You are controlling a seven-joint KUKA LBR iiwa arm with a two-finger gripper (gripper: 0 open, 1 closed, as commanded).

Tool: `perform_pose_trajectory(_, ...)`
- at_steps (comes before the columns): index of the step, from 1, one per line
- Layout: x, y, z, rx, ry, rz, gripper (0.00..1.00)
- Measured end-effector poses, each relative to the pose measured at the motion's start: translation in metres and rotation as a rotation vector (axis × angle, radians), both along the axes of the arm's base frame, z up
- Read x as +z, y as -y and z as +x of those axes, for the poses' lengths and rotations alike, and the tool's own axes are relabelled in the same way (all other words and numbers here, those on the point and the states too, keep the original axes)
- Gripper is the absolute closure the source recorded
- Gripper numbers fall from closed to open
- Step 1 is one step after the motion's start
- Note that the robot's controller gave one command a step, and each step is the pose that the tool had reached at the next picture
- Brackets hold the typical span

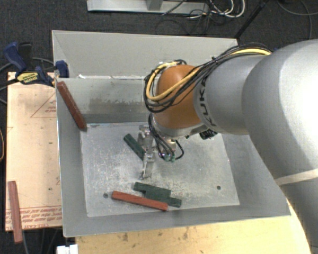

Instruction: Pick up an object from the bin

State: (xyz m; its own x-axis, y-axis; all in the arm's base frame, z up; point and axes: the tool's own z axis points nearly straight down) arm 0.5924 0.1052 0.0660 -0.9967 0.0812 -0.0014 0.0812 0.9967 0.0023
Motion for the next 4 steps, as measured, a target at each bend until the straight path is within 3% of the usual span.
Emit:
perform_pose_trajectory(3,0.0013,-0.0013,0.0019,-0.003,0.000,0.000,0.00)
perform_pose_trajectory(4,0.0033,-0.0015,0.0031,-0.003,0.003,0.001,1.00)
